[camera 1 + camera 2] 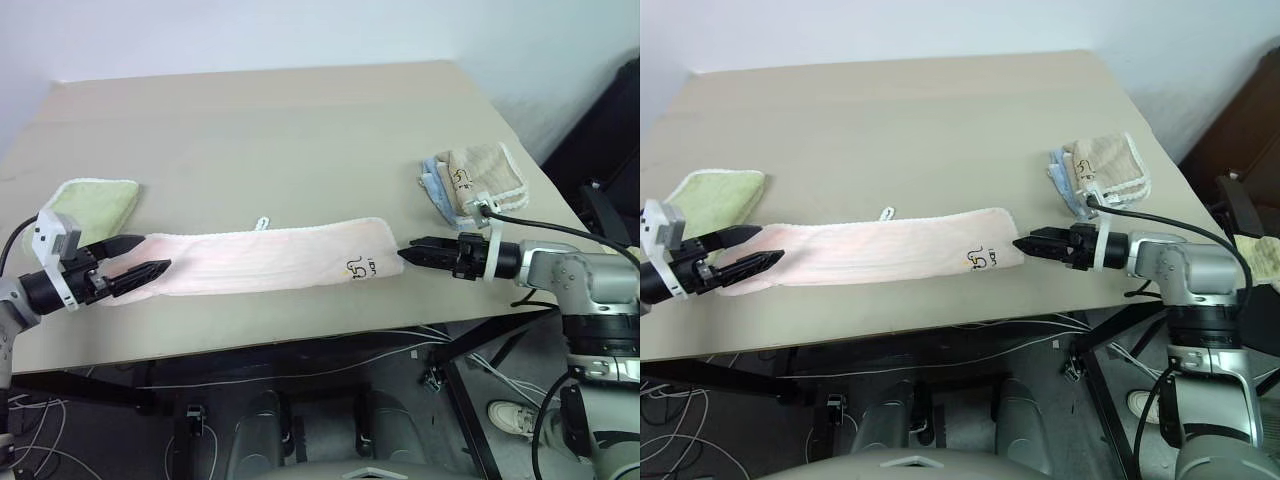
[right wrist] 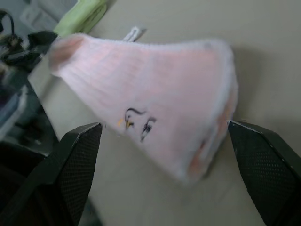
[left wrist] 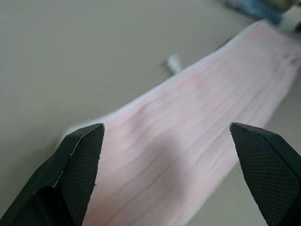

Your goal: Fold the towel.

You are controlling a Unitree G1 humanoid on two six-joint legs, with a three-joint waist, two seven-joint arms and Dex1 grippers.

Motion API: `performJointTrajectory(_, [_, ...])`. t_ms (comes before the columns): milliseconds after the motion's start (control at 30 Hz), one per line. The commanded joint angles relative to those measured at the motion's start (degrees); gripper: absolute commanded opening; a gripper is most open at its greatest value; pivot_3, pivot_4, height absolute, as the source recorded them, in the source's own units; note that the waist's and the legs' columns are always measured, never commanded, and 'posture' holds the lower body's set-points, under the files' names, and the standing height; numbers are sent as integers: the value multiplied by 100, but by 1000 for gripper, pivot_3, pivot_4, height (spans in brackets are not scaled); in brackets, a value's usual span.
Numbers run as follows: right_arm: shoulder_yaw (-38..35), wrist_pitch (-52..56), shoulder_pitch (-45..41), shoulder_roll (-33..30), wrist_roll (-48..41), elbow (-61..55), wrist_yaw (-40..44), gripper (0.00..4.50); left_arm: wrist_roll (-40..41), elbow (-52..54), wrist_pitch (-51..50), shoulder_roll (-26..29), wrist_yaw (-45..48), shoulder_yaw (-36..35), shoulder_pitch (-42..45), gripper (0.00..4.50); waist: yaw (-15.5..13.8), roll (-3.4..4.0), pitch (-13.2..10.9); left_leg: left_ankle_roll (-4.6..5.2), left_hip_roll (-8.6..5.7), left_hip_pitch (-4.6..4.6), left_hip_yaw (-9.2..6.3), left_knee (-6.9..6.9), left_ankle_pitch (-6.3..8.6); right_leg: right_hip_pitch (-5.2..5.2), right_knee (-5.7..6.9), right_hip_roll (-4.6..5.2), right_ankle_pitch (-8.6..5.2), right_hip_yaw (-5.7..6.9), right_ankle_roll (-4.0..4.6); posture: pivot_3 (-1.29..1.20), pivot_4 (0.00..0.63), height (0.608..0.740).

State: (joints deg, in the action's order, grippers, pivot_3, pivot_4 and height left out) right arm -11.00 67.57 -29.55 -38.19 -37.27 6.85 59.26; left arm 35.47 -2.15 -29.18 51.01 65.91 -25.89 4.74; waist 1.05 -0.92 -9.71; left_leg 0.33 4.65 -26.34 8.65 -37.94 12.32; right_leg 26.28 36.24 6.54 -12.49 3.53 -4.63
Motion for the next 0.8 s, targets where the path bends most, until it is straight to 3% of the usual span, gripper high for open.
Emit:
performJointTrajectory(33, [-661,917,98,-32,-576,-352,-412,4474,424,738,-435,-41,-63,-86,-212,4472,8,0,0,0,0,1,1,0,0,0,0,-2,0,-1,0,0,150,740])
performJointTrajectory(200, [-1738,2232,306,680,-1043,-515,-1326,4474,634,1655,-712,-244,-176,320,-502,4472,-10,-1,1,0,0,-2,4,2,0,-2,-8,-7,0,0,0,0,150,740])
performJointTrajectory(300, [-2076,2489,426,1112,-1237,-477,-1844,4474,628,1804,-751,-397,-338,575,-386,4472,-23,-1,1,0,-1,-1,3,0,0,-6,-8,-7,0,1,0,0,150,740])
performJointTrajectory(567, [-2203,2493,330,1947,-1279,-358,-2834,4474,354,1700,-578,-482,-403,1123,-46,4472,24,0,2,0,-2,-2,3,1,0,-6,-9,-10,1,1,-1,0,150,740])
performJointTrajectory(767, [-2433,2400,75,2269,-1188,-74,-3275,4474,223,1650,-451,-504,-441,1231,17,4472,34,1,2,-1,2,0,0,1,-1,-5,-8,-18,3,0,0,0,150,740])
performJointTrajectory(800, [-2417,2387,65,2265,-1194,-59,-3292,4307,155,1651,-395,-487,-415,1271,-24,4494,34,1,2,-1,3,0,0,1,-1,-6,-9,-18,3,0,0,0,150,740])
